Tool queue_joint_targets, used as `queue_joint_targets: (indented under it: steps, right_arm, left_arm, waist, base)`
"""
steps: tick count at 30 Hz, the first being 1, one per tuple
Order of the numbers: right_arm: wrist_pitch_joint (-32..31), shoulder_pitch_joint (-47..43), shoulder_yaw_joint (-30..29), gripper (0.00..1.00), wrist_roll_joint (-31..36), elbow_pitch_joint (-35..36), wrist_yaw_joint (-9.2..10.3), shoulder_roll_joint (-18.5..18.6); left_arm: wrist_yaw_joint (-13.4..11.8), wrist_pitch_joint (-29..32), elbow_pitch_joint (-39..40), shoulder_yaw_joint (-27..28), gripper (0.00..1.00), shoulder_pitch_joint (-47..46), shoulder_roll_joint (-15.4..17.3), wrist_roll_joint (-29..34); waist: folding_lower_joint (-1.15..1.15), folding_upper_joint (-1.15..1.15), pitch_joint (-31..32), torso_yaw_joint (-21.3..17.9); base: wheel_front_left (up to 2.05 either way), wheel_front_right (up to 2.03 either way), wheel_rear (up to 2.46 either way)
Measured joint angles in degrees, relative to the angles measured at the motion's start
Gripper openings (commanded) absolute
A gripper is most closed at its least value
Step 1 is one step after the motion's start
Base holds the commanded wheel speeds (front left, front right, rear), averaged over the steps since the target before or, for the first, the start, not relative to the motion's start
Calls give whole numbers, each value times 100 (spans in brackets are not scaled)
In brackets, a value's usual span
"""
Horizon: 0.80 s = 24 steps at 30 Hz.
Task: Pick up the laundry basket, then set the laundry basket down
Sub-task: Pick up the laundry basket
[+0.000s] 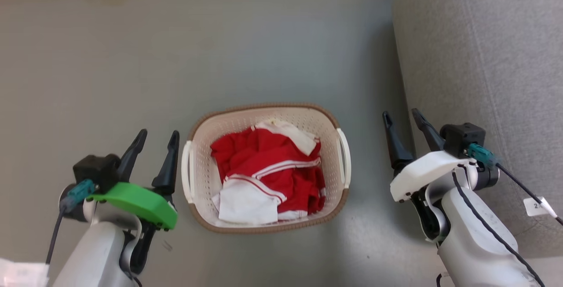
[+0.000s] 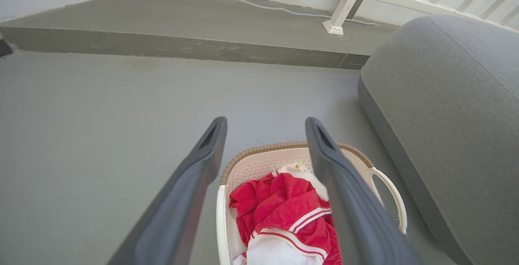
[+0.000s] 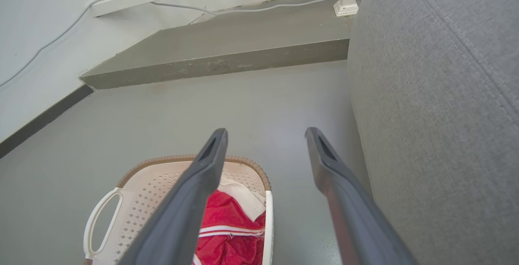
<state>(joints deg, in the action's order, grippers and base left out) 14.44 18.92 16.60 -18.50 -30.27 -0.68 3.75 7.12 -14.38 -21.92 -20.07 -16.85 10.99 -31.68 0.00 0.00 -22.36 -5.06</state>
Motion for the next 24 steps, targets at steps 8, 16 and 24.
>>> queue_joint_targets:
  steps: [8, 16, 24]
  right_arm:
    - [-2, 382, 105, 100, -10, -766, -79, -22]
    - [-38, 999, 285, 100, -23, -1312, -133, -34]
    - [-105, 1606, 570, 100, -165, -1718, -237, -33]
  left_arm:
    - [0, 186, -503, -302, 100, -570, 138, -237]
    - [0, 422, -958, -483, 100, -1152, 245, -568]
    - [1, 684, -1343, -757, 100, -1723, 278, -911]
  waist:
    - [0, 0, -657, -38]
    - [1, 0, -1319, -17]
    - [1, 0, -1974, 12]
  base:
    - [0, 0, 0]
    - [0, 0, 0]
    - [0, 0, 0]
